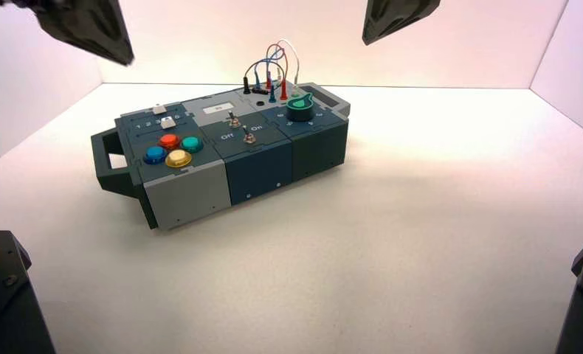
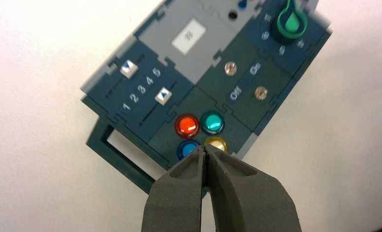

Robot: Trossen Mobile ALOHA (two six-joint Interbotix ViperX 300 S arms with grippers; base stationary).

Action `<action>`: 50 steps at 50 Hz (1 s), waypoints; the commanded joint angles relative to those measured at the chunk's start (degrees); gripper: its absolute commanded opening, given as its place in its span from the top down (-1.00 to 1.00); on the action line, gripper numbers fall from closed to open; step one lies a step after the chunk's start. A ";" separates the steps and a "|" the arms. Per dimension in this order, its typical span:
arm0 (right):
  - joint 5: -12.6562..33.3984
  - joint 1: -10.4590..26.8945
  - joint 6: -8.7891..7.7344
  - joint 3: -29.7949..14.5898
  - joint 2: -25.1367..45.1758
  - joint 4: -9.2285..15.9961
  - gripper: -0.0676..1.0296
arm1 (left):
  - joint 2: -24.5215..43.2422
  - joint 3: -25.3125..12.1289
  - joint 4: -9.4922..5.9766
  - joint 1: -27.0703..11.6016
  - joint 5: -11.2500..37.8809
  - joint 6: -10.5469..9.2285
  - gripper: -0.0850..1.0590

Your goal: Push the yellow button with the left gripper.

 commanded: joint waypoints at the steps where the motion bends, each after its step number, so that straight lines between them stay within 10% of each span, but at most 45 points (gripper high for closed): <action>1: -0.26 0.26 0.09 -1.76 -0.26 0.09 0.92 | 4.13 -3.34 0.09 -1.32 0.88 0.26 0.91; 20: -0.26 0.18 0.09 -2.11 0.00 0.09 0.92 | 13.89 -7.65 -0.97 -8.35 1.58 -1.05 0.91; 50: -0.09 0.09 0.09 -2.11 0.35 0.00 0.92 | 18.02 -5.71 -0.88 -8.70 2.81 -0.70 0.91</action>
